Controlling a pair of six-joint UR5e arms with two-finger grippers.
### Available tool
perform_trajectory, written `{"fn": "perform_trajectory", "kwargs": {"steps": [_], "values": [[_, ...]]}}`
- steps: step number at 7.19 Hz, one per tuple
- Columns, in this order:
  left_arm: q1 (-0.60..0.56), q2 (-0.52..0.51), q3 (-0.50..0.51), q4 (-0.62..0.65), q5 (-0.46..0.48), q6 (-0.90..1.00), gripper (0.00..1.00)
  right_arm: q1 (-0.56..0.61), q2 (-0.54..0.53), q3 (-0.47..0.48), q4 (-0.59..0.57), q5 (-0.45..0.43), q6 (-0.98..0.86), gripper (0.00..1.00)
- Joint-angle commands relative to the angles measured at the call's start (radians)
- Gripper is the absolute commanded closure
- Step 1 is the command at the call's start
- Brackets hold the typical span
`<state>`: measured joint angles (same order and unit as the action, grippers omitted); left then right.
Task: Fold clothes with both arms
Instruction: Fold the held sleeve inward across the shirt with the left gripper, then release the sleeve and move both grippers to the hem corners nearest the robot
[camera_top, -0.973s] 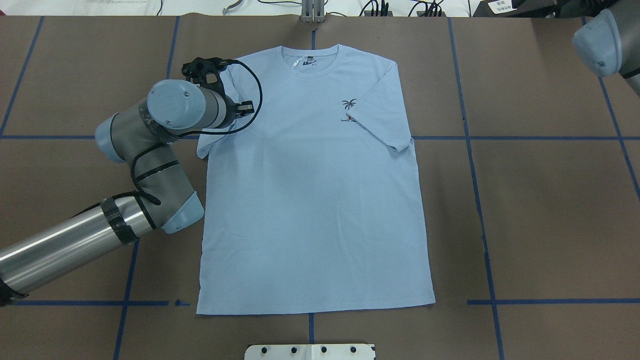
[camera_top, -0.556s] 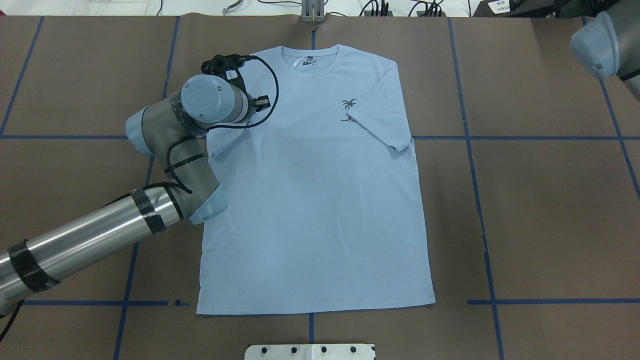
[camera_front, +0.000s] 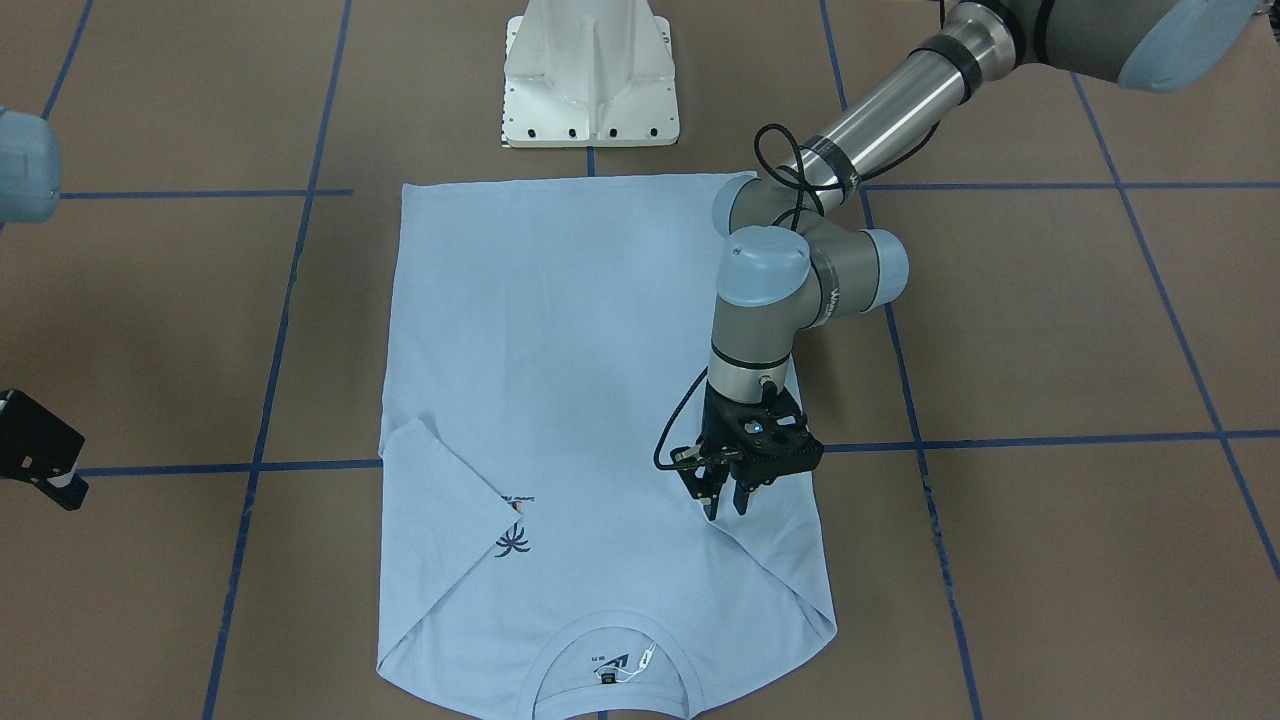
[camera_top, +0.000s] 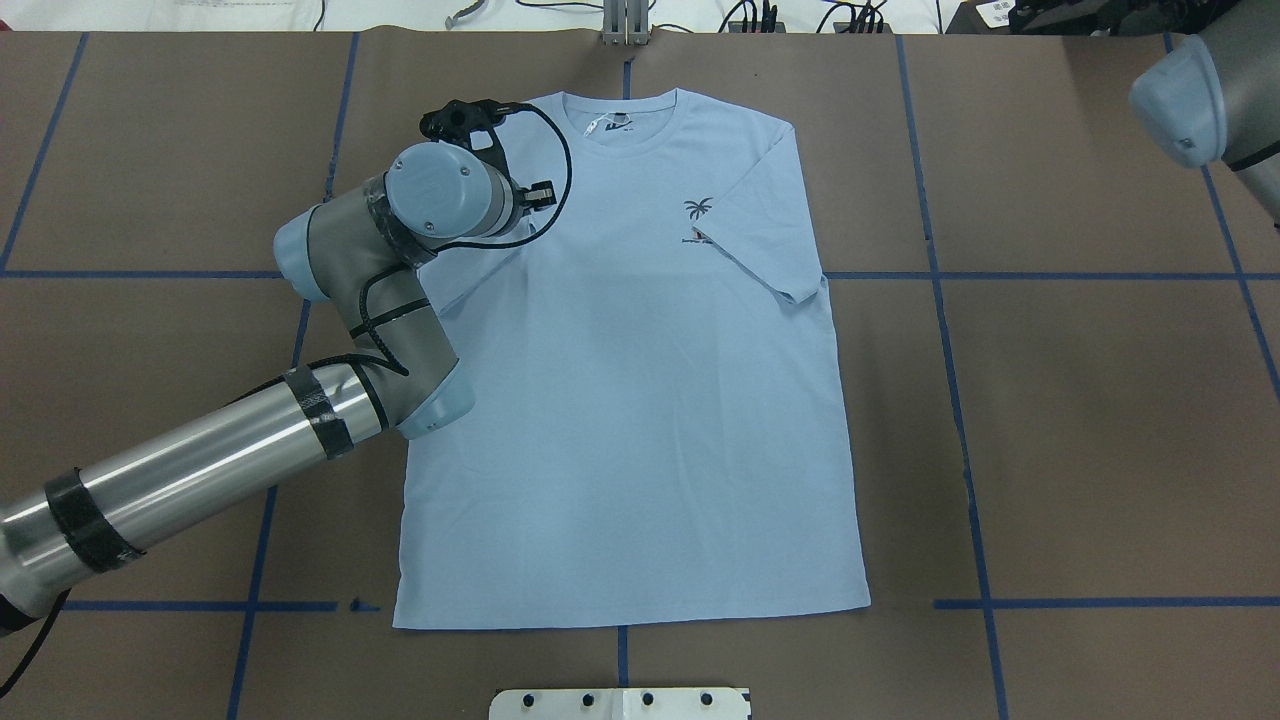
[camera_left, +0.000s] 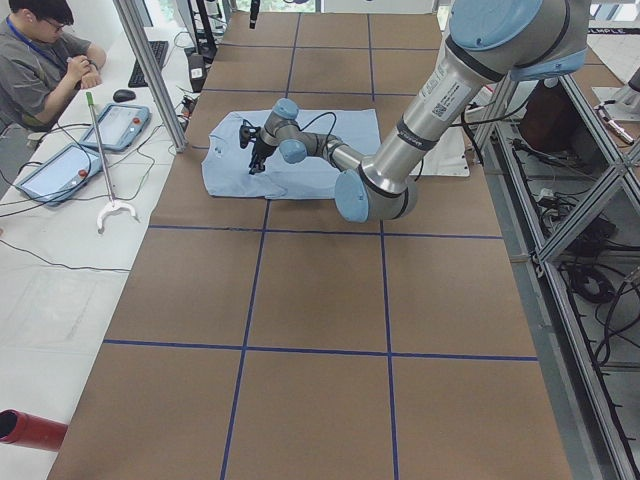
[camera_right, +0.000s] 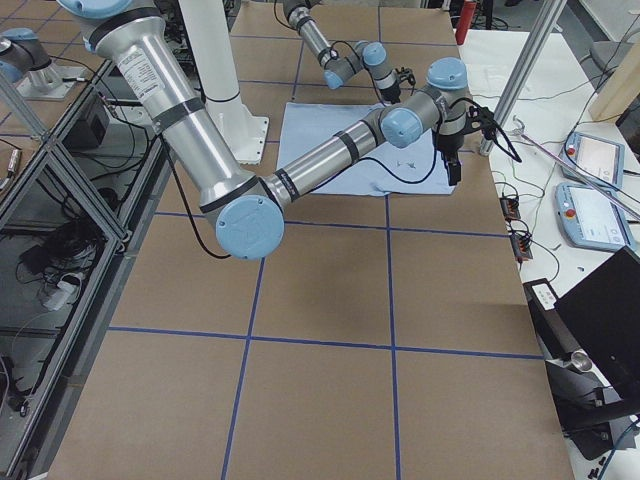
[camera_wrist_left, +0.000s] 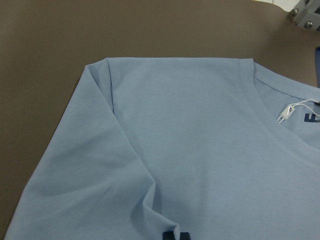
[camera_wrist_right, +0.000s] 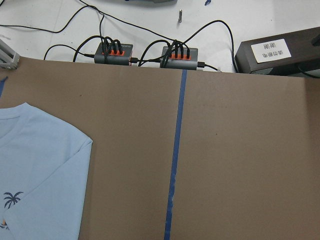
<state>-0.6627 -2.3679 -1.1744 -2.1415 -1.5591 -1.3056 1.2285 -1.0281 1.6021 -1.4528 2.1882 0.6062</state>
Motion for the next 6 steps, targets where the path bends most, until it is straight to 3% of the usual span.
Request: {"fn": "perform_trajectory", "kwargs": {"steps": [1, 2, 4, 6], "values": [[0.0, 0.103, -0.206, 0.009, -0.054, 0.102, 0.0, -0.065, -0.093, 0.094, 0.04, -0.002, 0.076, 0.0], [0.0, 0.187, -0.37, 0.056, -0.111, 0.135, 0.0, -0.128, -0.177, 0.184, 0.119, -0.039, 0.218, 0.0], [0.082, 0.313, -0.679, 0.193, -0.115, 0.123, 0.0, -0.393, -0.35, 0.438, 0.154, -0.286, 0.532, 0.0], [0.2, 0.5, -0.899, 0.193, -0.084, -0.011, 0.0, -0.681, -0.537, 0.661, 0.155, -0.489, 0.813, 0.01]]}}
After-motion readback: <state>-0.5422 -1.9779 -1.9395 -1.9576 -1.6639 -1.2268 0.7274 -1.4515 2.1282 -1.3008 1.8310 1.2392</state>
